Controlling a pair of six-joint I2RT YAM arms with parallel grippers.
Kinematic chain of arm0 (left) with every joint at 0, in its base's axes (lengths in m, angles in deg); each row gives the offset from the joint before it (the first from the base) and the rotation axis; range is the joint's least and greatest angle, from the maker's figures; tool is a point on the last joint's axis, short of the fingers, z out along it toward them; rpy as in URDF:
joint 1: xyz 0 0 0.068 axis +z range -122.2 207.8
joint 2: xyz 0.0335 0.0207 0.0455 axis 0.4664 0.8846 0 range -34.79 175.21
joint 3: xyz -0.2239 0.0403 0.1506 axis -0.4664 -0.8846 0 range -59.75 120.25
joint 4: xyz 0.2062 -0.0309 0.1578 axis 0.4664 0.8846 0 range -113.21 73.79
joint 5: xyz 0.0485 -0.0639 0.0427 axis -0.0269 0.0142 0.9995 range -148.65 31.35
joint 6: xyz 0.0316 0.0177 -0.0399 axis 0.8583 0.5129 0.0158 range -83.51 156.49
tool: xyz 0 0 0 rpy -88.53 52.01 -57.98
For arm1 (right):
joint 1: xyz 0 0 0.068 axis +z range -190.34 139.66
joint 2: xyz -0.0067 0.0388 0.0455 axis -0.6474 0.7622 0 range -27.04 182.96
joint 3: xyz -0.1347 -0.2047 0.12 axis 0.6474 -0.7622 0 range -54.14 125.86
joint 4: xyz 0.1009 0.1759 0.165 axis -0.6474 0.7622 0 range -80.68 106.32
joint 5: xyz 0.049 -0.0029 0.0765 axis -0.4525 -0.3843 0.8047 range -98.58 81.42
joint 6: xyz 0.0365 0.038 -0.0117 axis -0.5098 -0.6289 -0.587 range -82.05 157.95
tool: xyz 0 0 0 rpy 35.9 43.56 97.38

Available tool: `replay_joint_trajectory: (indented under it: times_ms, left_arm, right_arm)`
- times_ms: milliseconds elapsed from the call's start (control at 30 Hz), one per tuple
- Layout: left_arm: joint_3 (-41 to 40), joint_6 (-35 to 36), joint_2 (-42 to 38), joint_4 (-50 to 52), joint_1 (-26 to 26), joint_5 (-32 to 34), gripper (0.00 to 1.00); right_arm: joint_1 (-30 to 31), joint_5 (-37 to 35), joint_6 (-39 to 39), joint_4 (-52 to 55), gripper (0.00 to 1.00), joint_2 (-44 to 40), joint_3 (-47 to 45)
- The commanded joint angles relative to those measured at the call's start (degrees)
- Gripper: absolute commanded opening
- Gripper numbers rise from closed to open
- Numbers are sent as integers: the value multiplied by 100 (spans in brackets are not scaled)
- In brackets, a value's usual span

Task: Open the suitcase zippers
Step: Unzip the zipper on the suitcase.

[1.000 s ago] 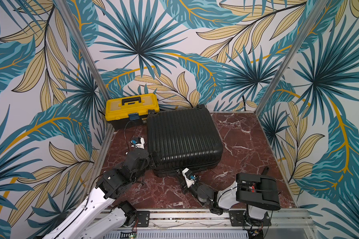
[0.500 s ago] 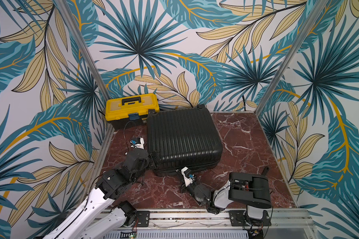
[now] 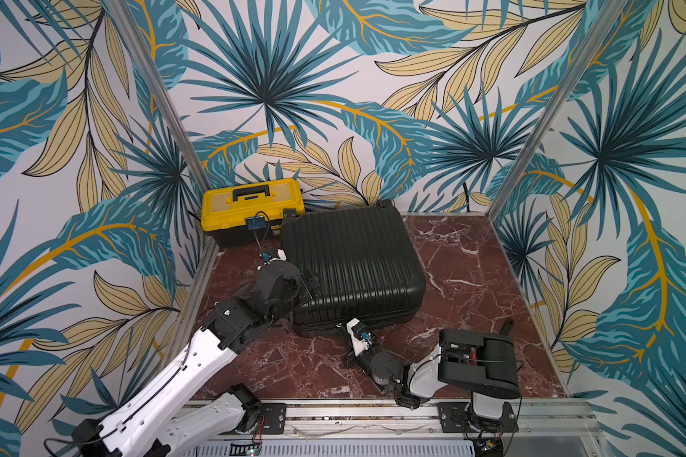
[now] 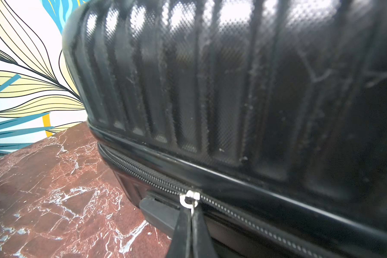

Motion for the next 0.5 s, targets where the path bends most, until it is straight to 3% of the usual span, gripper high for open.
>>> replay_joint_trajectory:
  times_ms: [0,233,467]
  left_arm:
    - [27,-594,289,-134,52,-620,83]
    - [-164,-721,604,207,156,-699,83]
    - [-260,-581,880,899,189,116,83]
  right_arm:
    - [-108,-367,-68,267,0,-255,15]
    - [-101,-680,-224,1456,0,-763,6]
    - [-113,-840,-89,1852,0,-1177,-189]
